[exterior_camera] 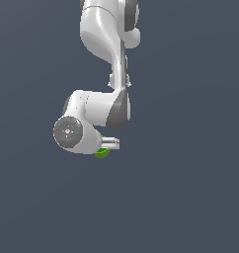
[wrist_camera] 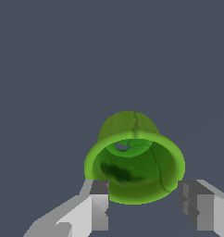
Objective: Pick up the object and move it to a goal position.
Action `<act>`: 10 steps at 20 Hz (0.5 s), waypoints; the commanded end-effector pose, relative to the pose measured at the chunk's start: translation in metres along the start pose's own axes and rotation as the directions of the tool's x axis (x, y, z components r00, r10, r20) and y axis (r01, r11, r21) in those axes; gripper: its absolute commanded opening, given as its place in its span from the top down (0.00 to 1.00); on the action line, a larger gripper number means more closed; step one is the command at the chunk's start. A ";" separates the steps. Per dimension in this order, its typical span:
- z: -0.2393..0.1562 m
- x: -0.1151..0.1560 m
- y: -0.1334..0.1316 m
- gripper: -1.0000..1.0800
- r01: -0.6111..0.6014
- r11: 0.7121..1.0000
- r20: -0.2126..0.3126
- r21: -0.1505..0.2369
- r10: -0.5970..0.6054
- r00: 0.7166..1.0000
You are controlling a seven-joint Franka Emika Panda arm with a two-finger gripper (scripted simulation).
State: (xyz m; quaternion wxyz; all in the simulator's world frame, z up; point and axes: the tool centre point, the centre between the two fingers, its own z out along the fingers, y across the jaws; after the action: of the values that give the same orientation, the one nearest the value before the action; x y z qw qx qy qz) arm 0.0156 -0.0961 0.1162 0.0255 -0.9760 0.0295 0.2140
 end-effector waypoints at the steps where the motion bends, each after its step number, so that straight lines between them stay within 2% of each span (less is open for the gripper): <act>1: 0.005 -0.001 0.011 0.38 -0.005 1.000 0.047 0.010 0.005 0.999; 10: 0.019 -0.007 0.037 0.38 -0.020 0.999 0.162 0.039 0.013 0.987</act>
State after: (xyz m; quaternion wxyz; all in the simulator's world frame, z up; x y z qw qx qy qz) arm 0.0009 -0.1283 0.1017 0.0435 -0.9568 0.0392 0.2847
